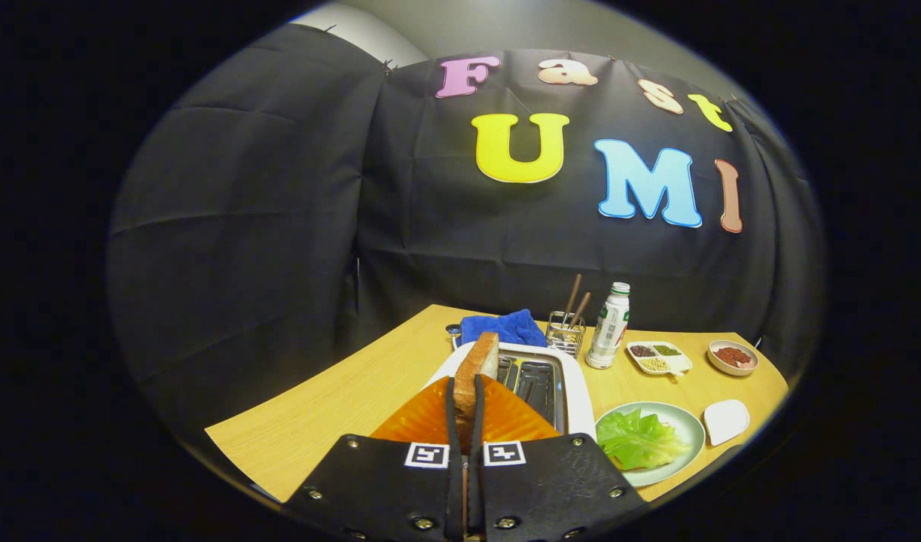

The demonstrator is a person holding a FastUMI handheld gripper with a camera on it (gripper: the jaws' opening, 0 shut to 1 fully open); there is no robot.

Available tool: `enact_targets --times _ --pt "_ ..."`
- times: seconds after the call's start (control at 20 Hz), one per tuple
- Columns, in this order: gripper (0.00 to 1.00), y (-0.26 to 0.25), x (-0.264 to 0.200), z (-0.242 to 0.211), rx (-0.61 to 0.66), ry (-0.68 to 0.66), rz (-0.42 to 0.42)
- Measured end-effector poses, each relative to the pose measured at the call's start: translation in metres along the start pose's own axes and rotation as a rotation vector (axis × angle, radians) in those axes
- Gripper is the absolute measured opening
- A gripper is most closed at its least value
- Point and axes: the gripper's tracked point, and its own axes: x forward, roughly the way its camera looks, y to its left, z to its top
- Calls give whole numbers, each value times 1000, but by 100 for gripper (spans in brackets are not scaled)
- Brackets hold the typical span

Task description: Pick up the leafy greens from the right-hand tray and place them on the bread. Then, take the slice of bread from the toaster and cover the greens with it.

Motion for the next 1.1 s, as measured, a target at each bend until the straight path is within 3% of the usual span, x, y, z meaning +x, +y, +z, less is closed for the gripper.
enact_targets --times 0.55,1.1 --pt "2 0 -2 29 28 -24 52" --pt "2 -28 -34 91 21 -157 84"
